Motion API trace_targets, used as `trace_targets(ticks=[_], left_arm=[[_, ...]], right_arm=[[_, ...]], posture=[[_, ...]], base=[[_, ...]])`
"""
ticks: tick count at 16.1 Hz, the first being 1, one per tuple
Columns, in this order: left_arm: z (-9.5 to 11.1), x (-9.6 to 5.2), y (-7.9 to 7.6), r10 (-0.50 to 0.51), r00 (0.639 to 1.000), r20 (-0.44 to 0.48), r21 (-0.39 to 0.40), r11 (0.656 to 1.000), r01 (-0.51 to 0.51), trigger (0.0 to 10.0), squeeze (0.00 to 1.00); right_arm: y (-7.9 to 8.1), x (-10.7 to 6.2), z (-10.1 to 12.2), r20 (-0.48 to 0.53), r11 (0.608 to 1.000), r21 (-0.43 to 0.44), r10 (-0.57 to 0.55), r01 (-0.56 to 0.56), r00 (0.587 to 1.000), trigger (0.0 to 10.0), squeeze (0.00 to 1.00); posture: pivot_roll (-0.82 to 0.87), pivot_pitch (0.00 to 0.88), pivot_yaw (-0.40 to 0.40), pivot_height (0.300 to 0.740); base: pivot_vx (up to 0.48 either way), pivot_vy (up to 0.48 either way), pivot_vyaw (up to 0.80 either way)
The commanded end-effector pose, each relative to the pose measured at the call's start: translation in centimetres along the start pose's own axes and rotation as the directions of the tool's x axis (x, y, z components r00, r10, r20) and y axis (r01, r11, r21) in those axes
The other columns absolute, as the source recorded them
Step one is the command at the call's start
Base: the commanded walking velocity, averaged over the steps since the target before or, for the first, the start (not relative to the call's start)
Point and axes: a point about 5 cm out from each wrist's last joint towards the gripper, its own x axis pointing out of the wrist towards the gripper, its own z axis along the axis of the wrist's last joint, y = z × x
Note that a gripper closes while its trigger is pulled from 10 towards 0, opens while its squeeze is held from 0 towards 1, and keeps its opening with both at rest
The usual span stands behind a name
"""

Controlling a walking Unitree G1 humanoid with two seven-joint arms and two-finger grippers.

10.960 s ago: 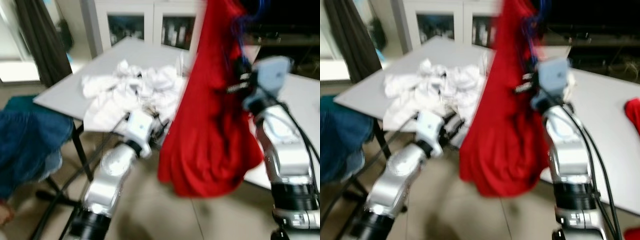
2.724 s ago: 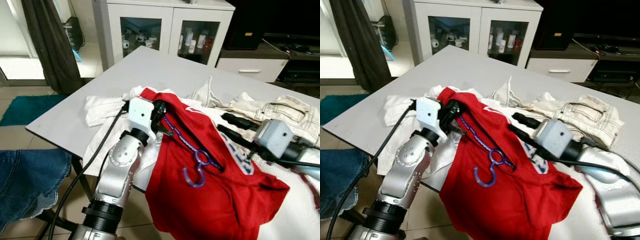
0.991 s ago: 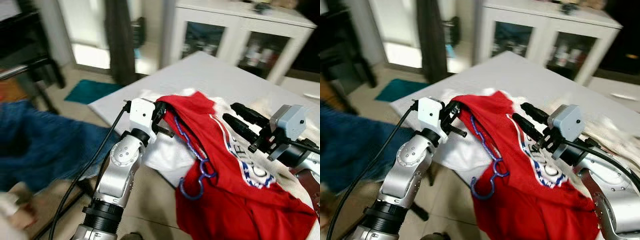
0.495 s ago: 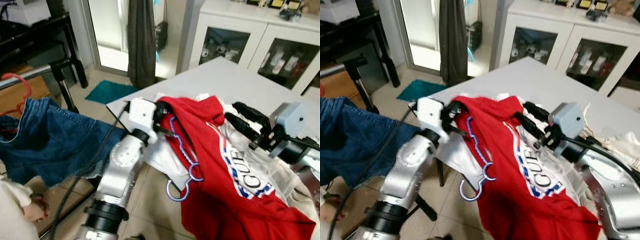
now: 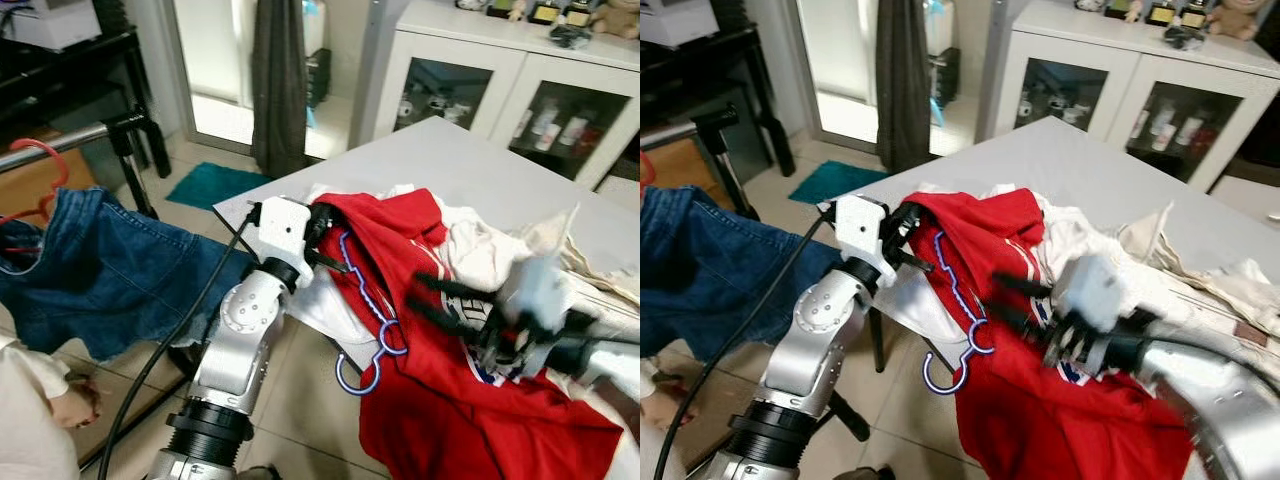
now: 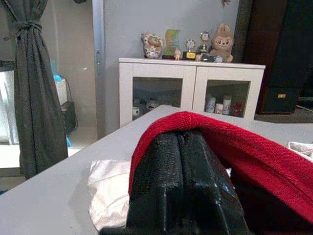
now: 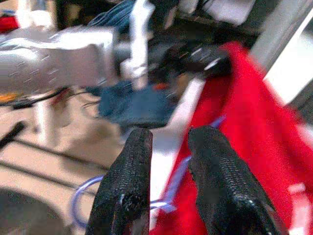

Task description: Hang hanger

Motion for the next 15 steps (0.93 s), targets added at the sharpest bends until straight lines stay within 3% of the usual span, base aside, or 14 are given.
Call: trace_targets(ticks=[1,8,14,15], left_arm=[[0.4,0.5,-0.3,-0.011,1.0,0.01,0.008,1.0,0.01,10.0,0.0],[0.4,0.5,-0.5,-0.01,1.0,0.013,0.001,1.0,0.01,10.0,0.0],[0.3,0.4,-0.5,0.002,1.0,0.012,-0.006,1.0,-0.002,10.0,0.0],[0.3,0.4,-0.6,0.002,1.0,0.012,-0.007,1.0,-0.001,10.0,0.0]], right_arm=[[-0.3,0.8,-0.3,-0.02,1.0,-0.017,-0.015,0.015,1.0,10.0,0.0],[-0.4,5.3,-1.8,-0.053,1.0,-0.013,-0.009,0.008,0.999,10.0,0.0],[0.0,5.6,-3.0,-0.107,0.999,-0.004,0.036,-0.037,0.994,10.0,0.0],[0.2,5.7,-3.4,-0.126,0.999,-0.004,0.05,-0.051,0.991,10.0,0.14]], posture=[[-0.06,0.0,-0.05,0.74],[-0.05,0.0,-0.056,0.74],[-0.04,0.0,-0.066,0.74],[-0.04,0.0,-0.065,0.74]], base=[[0.0,0.0,0.0],[0.0,0.0,0.0],[0.0,0.0,0.0],[0.0,0.0,0.0]])
